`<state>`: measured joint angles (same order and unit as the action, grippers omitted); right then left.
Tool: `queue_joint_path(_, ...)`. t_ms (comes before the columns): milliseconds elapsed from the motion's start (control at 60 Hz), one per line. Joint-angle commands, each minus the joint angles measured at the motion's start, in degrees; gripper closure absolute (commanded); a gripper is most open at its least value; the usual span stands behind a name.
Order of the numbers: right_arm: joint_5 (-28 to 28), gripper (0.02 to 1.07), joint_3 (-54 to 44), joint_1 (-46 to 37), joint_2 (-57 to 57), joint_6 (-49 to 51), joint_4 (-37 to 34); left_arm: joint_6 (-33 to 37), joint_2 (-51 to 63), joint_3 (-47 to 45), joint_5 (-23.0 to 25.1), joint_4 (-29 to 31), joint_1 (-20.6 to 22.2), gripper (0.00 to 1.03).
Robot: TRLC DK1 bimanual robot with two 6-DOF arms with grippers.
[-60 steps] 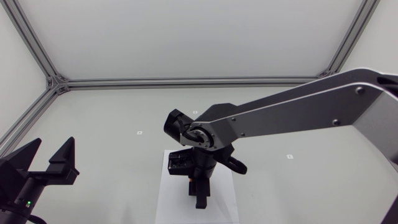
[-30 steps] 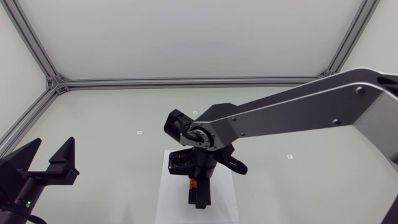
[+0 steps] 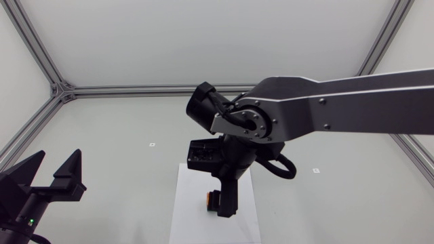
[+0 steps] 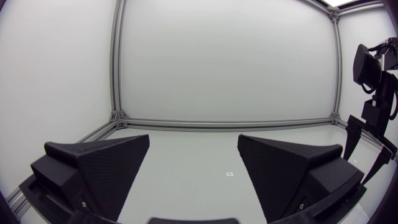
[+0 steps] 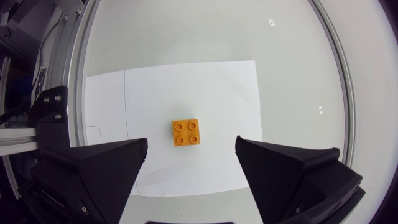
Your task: Pick up the orange 2x2 brick with the right arm and stack it on top of the green 2x2 brick in the center
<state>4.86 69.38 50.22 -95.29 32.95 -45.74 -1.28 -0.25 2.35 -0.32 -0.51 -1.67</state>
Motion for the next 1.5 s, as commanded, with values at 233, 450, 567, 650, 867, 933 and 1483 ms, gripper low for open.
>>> queue_joint_path(233, -0.6, 0.07, -3.4, -2.6, 15.8, -6.7, -3.1, 0.8, -0.5, -2.3, 0.2, 0.9, -0.2, 0.04)
queue_joint_path(450, -1.5, 0.07, -8.8, -7.9, 25.0, -11.2, -2.8, 0.8, -0.5, -2.3, 0.2, 0.9, -0.2, 0.04)
queue_joint_path(567, -2.7, 0.07, -11.6, -9.7, 30.1, -12.3, -2.6, 0.8, -0.5, -2.3, 0.2, 0.9, -0.2, 0.04)
queue_joint_path(650, -3.6, 0.07, -14.2, -12.1, 34.4, -12.7, -2.3, 0.8, -0.5, -2.3, 0.2, 0.9, -0.2, 0.04)
queue_joint_path(867, -4.5, 0.07, -21.6, -22.5, 46.2, -12.1, 1.4, 0.8, -0.5, -2.3, 0.2, 0.9, -0.2, 0.04)
queue_joint_path(933, -4.0, 0.07, -23.9, -26.2, 49.5, -11.7, 2.6, 0.8, -0.5, -2.3, 0.2, 0.9, -0.2, 0.04)
queue_joint_path(1483, 2.5, 0.07, -43.5, -51.4, 71.3, -11.6, 18.6, 0.8, -0.5, -2.3, 0.2, 0.8, -0.2, 0.04)
